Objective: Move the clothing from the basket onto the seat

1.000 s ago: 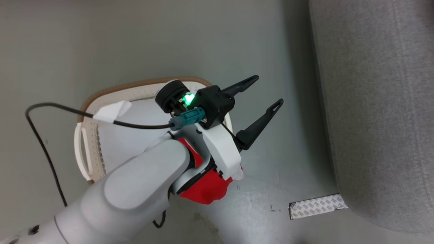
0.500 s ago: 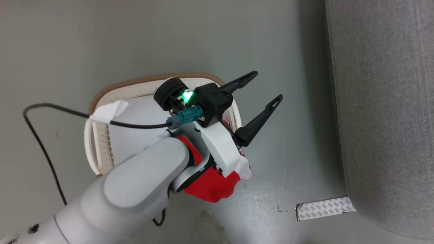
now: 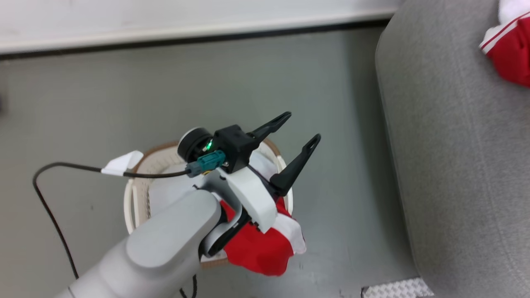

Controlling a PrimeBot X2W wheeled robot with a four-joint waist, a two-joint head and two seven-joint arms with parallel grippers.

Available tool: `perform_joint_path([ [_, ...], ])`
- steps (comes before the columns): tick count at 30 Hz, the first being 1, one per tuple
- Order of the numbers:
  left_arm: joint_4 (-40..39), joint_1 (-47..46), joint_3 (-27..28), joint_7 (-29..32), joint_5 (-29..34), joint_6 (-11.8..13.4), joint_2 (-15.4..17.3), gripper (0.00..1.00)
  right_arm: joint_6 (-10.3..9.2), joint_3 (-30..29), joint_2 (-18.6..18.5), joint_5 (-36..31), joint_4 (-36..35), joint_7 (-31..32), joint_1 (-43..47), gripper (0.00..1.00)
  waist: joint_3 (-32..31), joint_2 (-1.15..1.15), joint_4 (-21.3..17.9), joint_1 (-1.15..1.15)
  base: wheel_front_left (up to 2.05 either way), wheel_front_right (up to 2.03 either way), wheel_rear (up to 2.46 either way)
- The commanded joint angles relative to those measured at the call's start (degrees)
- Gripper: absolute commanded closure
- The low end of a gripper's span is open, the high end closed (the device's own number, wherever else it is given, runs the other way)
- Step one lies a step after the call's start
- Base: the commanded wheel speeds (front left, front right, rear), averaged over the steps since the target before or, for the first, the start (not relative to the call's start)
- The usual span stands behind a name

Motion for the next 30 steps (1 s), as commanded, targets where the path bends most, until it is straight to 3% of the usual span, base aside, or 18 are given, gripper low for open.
perform_joint_path([
  [1,0.7,1.7,0.3,-0.9,-1.4,0.3,0.4,0.0,-0.12,0.9,-0.5,0.7,-1.4,0.5,1.4,0.0,-5.7,0.0,-0.2,0.0,0.0,0.0,0.0],
  [13,2.2,9.7,4.1,-4.4,-5.2,2.7,1.9,0.0,-0.12,6.6,-2.9,3.4,-15.1,-3.4,7.2,0.0,-20.3,0.0,1.9,0.0,0.0,0.0,0.0],
  [21,0.5,16.9,10.3,-5.5,-7.5,6.4,5.7,0.0,-0.12,6.9,0.0,4.4,-24.5,-12.2,13.6,0.0,-26.7,0.0,3.8,0.0,0.0,0.0,0.0],
  [30,-4.3,24.3,17.8,-5.5,-4.8,10.4,7.0,0.0,-0.12,2.5,3.2,2.9,-30.0,-21.8,23.5,0.0,-28.3,0.0,6.6,0.0,0.0,0.0,0.0],
])
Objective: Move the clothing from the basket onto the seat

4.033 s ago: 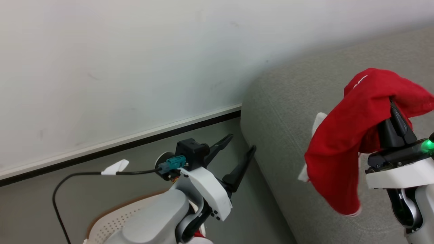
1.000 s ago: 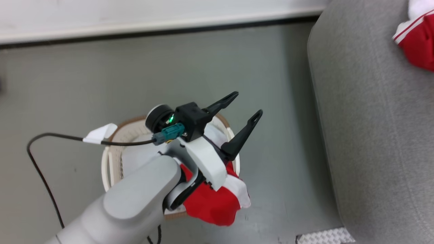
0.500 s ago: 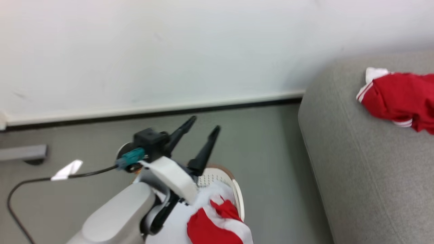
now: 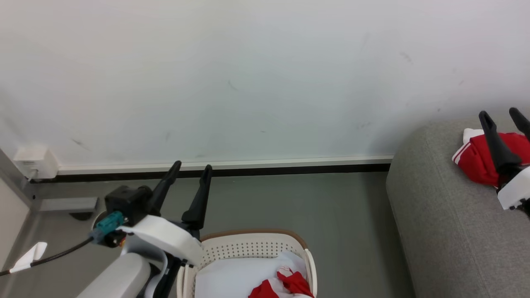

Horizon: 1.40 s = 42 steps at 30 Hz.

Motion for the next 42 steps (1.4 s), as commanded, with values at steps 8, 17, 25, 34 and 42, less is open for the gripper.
perform_joint_path([
  [8,-0.9,7.9,7.2,-0.1,5.0,2.6,-0.6,0.0,-0.12,-5.7,5.1,-4.0,1.5,-7.5,10.7,0.0,-0.6,0.0,2.7,0.02,0.0,0.0,0.0],
  [17,-2.3,17.8,17.9,-0.1,10.1,3.3,-4.2,0.0,-0.13,-8.4,11.5,-10.7,2.5,-10.5,18.8,0.0,-1.6,0.0,3.4,0.02,0.0,0.0,0.0],
  [25,-1.1,22.5,22.0,-0.1,20.3,1.3,-6.6,0.0,-0.13,-14.8,17.2,-17.0,0.7,-11.3,24.6,0.0,-1.8,0.0,3.9,0.02,0.0,0.0,0.0],
  [34,1.1,24.1,25.7,-0.1,25.2,-3.1,-11.4,0.0,-0.13,-21.0,22.4,-27.3,-1.2,-11.3,28.1,0.0,-1.0,0.0,4.2,0.02,0.0,0.0,0.0],
  [42,2.2,23.7,28.7,-0.1,28.2,-6.1,-14.0,0.0,-0.13,-21.8,24.4,-30.3,-1.8,-11.3,27.7,0.0,-0.5,0.0,3.5,0.02,0.0,0.0,0.0],
])
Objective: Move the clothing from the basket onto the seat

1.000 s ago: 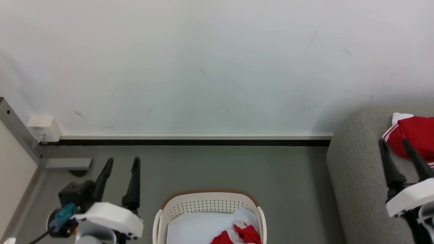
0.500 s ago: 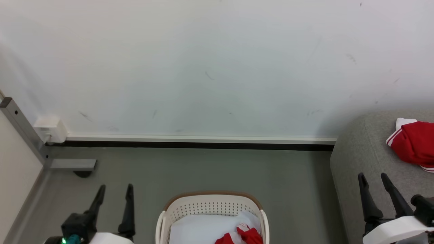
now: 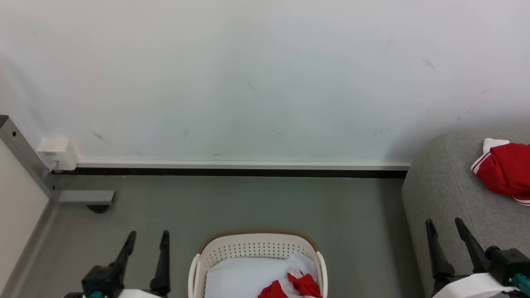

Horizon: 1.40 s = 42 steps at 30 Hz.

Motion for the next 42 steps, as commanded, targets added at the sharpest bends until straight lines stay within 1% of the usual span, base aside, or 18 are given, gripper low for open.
perform_joint_path([
  [1,0.3,0.1,0.6,0.0,0.8,-0.5,-0.6,0.0,-0.13,-0.2,0.3,-0.1,-0.4,-0.2,0.1,0.0,0.0,0.0,-0.1,0.0,0.0,0.0,0.0],
  [10,1.3,-0.4,3.1,0.0,3.3,-3.1,-3.0,0.0,-0.13,0.1,0.1,-0.4,-0.1,-0.2,-0.5,0.0,0.2,0.0,-0.3,0.0,0.0,0.0,0.0],
  [20,1.6,-0.2,5.3,0.0,5.1,-4.6,-4.6,0.0,-0.13,0.7,-0.1,-0.4,-0.2,-0.2,-1.1,0.0,0.2,0.0,-0.6,0.0,0.0,0.0,0.0],
  [28,1.6,-0.7,6.7,0.0,6.1,-6.0,-5.8,0.0,-0.13,0.9,0.0,-0.1,-1.0,-0.1,-2.9,0.0,1.3,0.0,-1.9,0.0,0.0,0.0,0.0],
  [32,1.9,-1.8,7.0,0.0,6.5,-6.8,-6.2,0.0,-0.13,1.0,-0.6,-0.2,-1.5,0.0,-4.2,0.0,2.7,0.0,-2.9,0.0,0.0,0.0,0.0],
  [42,3.5,-7.4,5.7,0.0,6.9,-9.1,-7.3,0.0,-0.13,-0.6,-2.5,-1.1,-4.3,0.0,-8.6,0.0,10.2,0.0,-6.6,0.0,0.0,0.0,0.0],
])
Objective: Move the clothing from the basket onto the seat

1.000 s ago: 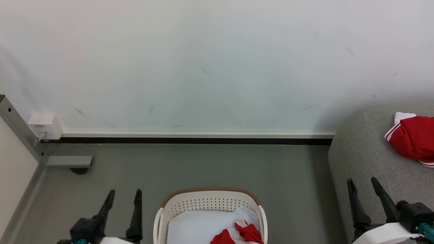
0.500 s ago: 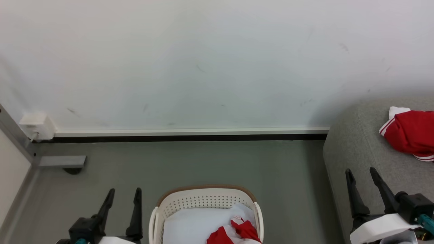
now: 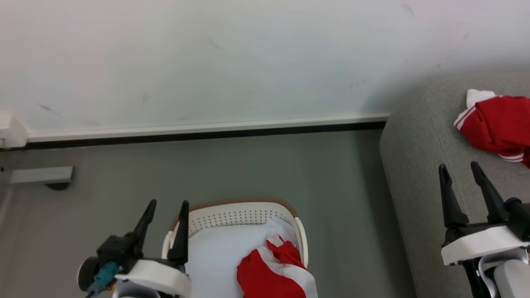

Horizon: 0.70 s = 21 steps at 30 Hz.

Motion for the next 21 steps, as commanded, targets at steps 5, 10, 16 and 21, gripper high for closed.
perform_joint_path([
  [5,1.9,-3.4,-0.4,0.0,0.8,-0.8,-0.2,0.0,-0.13,-0.4,-0.8,-0.5,-1.1,-0.2,-2.4,0.0,4.2,0.0,-3.3,-0.01,0.0,0.0,0.0],
  [10,6.8,-6.6,-1.7,0.0,1.2,-1.7,0.1,0.0,-0.13,-1.0,-0.3,0.8,-2.0,-0.3,-3.8,0.0,7.1,0.0,-4.7,-0.01,0.0,0.0,0.0],
  [16,16.6,-12.9,-3.6,0.6,-0.5,-2.8,0.7,0.0,-0.13,-1.7,0.8,2.2,-3.7,-0.3,-5.5,0.0,10.9,0.0,-5.8,-0.01,0.0,0.0,0.0],
  [21,25.0,-18.7,-5.2,3.1,-1.6,-3.2,1.5,0.0,-0.13,-2.2,1.3,2.2,-6.0,-0.3,-6.8,0.0,14.6,0.0,-6.8,-0.01,0.0,0.0,0.0],
])
